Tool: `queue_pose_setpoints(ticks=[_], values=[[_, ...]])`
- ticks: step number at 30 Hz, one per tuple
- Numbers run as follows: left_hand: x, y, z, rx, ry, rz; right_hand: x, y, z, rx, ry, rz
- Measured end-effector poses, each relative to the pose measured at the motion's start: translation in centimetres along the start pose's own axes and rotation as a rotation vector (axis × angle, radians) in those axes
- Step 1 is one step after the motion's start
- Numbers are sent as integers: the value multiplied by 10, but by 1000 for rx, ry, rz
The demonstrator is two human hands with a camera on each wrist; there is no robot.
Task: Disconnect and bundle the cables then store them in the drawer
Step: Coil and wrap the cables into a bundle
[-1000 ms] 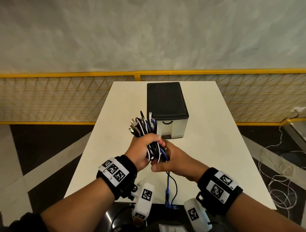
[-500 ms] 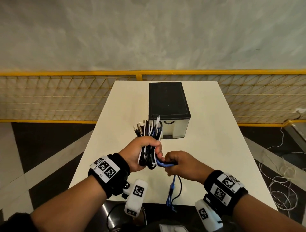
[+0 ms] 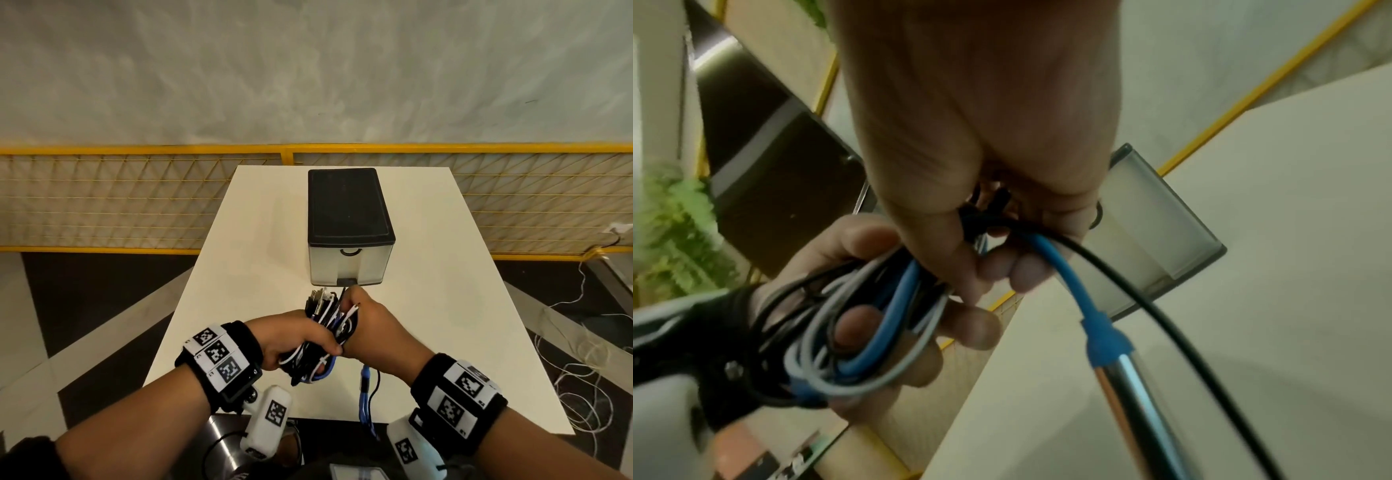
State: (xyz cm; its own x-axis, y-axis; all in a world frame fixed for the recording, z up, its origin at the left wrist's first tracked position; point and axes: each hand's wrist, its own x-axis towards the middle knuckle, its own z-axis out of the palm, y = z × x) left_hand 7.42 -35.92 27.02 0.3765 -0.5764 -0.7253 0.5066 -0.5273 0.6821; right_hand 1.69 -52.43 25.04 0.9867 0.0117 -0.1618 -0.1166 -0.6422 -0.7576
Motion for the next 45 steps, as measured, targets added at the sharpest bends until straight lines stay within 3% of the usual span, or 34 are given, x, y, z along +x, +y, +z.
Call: queue_pose_setpoints(ticks=[10,17,20,24,27,33,40,45], values=[[9,-5,14,18,14,242,2,6,-3,-104,-9,-111],[14,-8,16,-39,82,376,11,-2,-19,8,-221,-76],[15,-6,16,-61,171,400,12,-1,-27,138,-220,-68],[9,5,8,-161,278,434,6,18,-32,508,-224,81],[6,20,-1,-221,340,462,-5,26,-19,520,-291,118],[6,25,2,-207,303,441,0,-3,-13,769,57,151],[14,13,11,-196,284,507,-1,-28,-10,716,-115,205],[13,7,20,-161,217,494,6,-17,-4,878,-249,250]])
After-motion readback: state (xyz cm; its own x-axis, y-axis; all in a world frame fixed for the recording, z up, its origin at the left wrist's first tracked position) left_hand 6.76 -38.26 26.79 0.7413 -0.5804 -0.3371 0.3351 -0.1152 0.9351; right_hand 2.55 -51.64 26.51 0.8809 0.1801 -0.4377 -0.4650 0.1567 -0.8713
